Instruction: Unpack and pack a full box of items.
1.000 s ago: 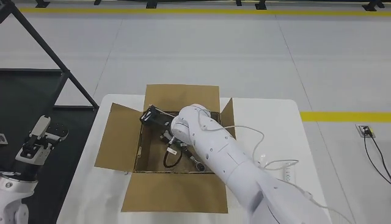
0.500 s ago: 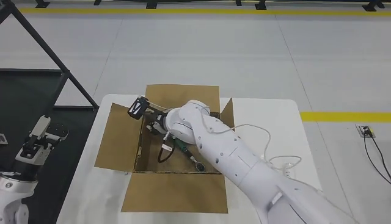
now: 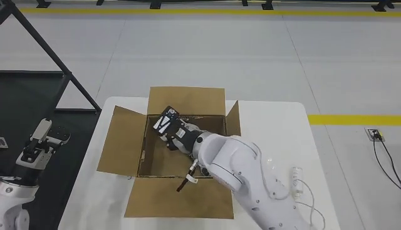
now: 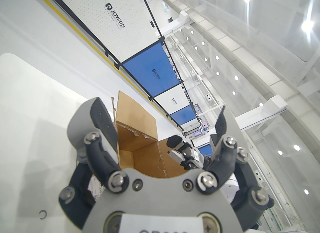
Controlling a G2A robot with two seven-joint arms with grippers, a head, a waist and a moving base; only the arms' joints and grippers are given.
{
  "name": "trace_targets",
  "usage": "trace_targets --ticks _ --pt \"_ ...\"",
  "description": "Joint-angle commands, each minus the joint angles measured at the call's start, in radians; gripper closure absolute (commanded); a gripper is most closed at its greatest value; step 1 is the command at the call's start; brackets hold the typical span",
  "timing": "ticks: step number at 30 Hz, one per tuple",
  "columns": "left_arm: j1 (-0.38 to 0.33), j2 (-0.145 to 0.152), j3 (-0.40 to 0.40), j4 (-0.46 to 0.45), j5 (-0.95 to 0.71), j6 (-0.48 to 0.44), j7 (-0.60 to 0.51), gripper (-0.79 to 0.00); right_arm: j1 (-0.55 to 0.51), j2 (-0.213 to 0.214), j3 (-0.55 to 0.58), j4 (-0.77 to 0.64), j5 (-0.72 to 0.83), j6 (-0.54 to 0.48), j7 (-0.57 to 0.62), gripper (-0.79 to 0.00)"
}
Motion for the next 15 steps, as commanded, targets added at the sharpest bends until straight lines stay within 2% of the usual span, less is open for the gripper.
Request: trace_targets --ticks 1,11,13,15 --pt "0.0 0.0 0.0 0.0 0.0 0.0 0.0 -0.785 0.004 -0.001 -0.001 0.004 0.001 0.0 -0.001 -0.785" --pt "0.0 0.0 0.0 0.0 0.0 0.0 0.0 -0.785 0.004 -0.001 -0.001 0.004 0.001 0.0 -0.001 -0.785" --pt "0.0 0.0 0.0 0.0 0.0 0.0 0.0 -0.785 -0.011 0.0 -0.011 0.01 0.01 -0.025 -0.013 -0.785" --pt "0.0 0.0 0.0 0.0 0.0 0.0 0.0 -0.785 -0.016 0.001 0.016 -0.018 0.01 0.003 -0.06 -0.785"
